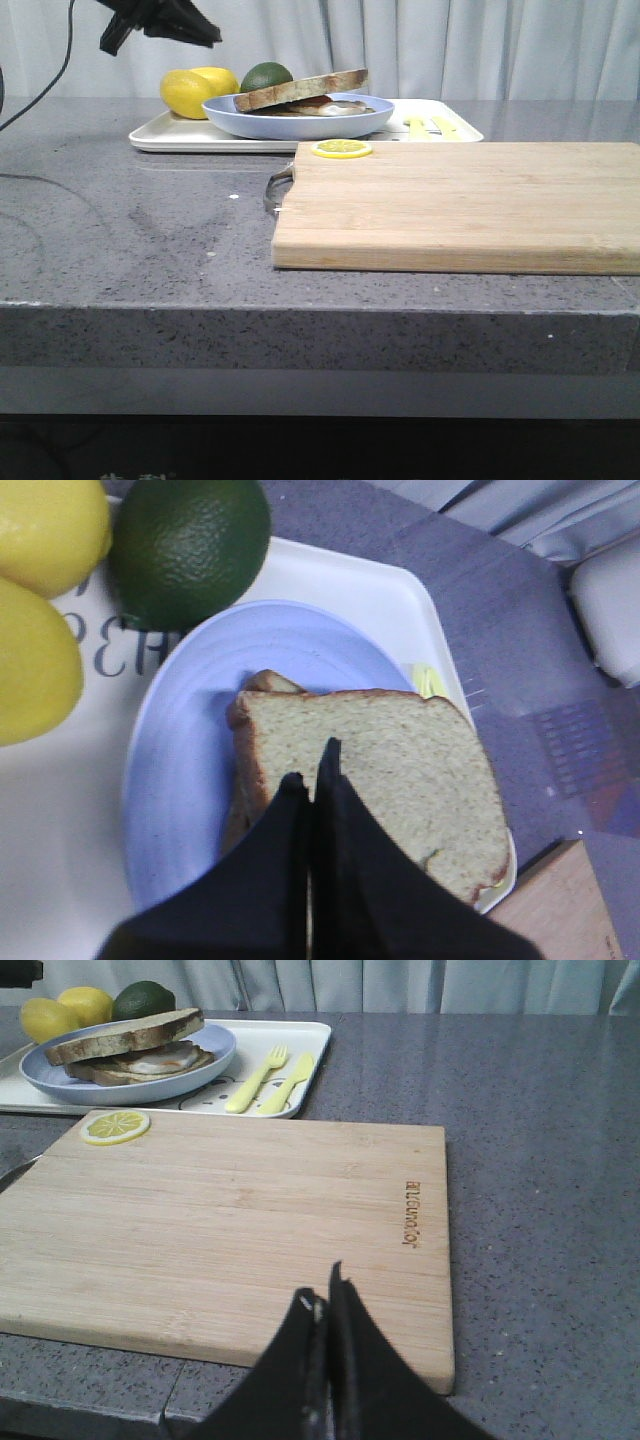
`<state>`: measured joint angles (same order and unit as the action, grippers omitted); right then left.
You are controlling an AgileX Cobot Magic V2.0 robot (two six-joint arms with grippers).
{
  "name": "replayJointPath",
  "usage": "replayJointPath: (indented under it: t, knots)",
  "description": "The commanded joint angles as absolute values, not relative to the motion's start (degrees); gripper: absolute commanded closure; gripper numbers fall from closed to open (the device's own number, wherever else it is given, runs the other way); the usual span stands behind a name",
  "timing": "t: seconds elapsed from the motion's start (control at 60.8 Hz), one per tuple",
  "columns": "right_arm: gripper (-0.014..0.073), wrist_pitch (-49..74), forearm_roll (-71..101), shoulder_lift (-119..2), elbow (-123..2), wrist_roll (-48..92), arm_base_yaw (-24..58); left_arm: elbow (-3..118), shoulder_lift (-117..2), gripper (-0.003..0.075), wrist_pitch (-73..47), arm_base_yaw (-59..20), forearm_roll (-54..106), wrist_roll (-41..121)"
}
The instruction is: Place bread and move sandwich to tray
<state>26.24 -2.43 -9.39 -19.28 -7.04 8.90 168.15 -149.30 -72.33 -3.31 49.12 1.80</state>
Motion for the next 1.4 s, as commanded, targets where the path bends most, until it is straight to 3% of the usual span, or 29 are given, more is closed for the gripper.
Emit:
replayJointPath:
  t: [0.0,0.428,0.872,1.383]
  knots:
    - [0.0652,22.36,-2.85,-9.8,-20.85,-7.05,8.69,172.28,-141.71,0.0741,-72.01,-3.1,53.52,1.27]
    - [0.0652,20.74,-2.54,-9.8,-20.85,-7.05,8.69,166.78,-125.45,0.0741,-72.01,-4.07,31.87,-1.83]
    - [0.0652,18.98,-2.54,-9.8,-20.85,-7.05,8.69,121.51,-101.03,0.0741,-71.72,-7.26,3.34,-1.03]
    - [0.0652,18.98,-2.54,-9.8,-20.85,-7.05,8.69,84.09,-74.35,0.0741,-53.65,-7.26,1.59,-1.72]
